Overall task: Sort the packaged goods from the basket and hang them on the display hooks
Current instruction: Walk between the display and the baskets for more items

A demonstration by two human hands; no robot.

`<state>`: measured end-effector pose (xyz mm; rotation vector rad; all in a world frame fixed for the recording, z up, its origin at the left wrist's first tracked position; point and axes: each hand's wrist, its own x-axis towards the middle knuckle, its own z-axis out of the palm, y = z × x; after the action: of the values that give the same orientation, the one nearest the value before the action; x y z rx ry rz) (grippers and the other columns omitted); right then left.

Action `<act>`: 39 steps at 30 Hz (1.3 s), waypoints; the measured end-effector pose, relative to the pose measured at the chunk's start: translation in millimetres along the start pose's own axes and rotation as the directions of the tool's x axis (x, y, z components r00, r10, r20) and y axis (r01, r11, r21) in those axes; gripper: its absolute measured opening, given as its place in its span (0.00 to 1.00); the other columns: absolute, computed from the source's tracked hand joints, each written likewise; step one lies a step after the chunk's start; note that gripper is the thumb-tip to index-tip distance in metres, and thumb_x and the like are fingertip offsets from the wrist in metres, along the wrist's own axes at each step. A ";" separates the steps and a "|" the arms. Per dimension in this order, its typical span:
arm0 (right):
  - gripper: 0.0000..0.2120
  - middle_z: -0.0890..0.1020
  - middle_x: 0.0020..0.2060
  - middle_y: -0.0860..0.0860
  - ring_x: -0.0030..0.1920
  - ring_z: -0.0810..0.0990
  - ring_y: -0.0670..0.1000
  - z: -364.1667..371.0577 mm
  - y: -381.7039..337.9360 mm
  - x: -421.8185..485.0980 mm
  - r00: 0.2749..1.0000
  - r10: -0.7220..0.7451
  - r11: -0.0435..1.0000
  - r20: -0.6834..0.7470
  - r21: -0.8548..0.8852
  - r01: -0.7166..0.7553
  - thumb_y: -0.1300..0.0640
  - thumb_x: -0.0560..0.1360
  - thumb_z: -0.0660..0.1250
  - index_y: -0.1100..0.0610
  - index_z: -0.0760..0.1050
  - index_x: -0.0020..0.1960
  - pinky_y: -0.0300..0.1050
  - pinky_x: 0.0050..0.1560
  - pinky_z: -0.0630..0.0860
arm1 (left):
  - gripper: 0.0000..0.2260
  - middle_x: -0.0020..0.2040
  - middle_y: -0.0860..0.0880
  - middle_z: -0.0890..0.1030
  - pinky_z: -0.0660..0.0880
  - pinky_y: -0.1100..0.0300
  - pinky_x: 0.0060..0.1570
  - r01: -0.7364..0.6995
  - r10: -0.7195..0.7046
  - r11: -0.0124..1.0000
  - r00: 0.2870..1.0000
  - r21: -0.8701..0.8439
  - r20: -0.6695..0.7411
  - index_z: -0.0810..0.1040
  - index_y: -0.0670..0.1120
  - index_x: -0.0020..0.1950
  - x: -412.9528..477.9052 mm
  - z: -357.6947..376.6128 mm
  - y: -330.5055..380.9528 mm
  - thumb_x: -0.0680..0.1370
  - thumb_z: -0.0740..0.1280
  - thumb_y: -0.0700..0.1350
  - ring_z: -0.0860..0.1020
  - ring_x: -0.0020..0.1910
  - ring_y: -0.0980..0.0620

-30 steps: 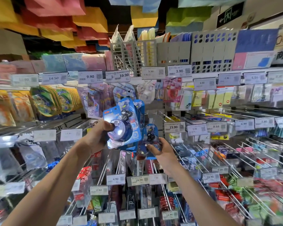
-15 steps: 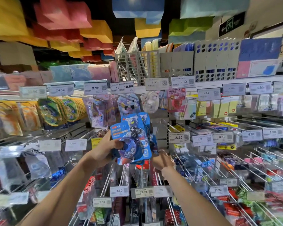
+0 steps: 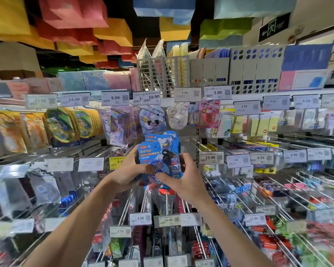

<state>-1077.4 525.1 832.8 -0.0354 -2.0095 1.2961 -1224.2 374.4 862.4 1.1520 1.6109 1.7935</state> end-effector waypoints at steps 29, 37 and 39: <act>0.47 0.54 0.82 0.48 0.81 0.53 0.51 -31.1 89.3 -40.4 0.911 0.400 0.857 0.099 0.311 -0.410 0.56 0.76 0.76 0.53 0.49 0.84 0.56 0.80 0.57 | 0.35 0.50 0.45 0.87 0.81 0.58 0.42 0.023 -0.029 0.995 0.998 0.094 0.059 0.73 0.40 0.63 -0.6 -16.0 2.6 0.59 0.79 0.44 0.85 0.45 0.49; 0.47 0.63 0.78 0.49 0.78 0.62 0.54 -36.2 97.8 -31.9 0.857 0.487 0.848 0.167 0.144 -0.510 0.56 0.73 0.79 0.55 0.54 0.82 0.54 0.76 0.64 | 0.33 0.49 0.45 0.87 0.82 0.56 0.44 0.036 -0.038 0.996 0.999 0.076 0.031 0.76 0.42 0.60 1.4 -22.1 5.4 0.56 0.78 0.45 0.83 0.47 0.45; 0.36 0.74 0.70 0.49 0.68 0.74 0.51 -41.1 105.5 -33.3 0.823 0.534 0.836 0.193 0.026 -0.548 0.53 0.72 0.79 0.54 0.65 0.74 0.55 0.72 0.71 | 0.33 0.48 0.46 0.87 0.81 0.55 0.44 0.038 -0.040 0.997 0.999 0.065 0.026 0.76 0.42 0.60 -0.1 -21.3 7.5 0.56 0.78 0.46 0.84 0.45 0.47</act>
<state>-1065.7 595.8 739.1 -0.5065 -2.1830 1.7867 -1240.3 360.7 870.4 1.1608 1.6750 1.7053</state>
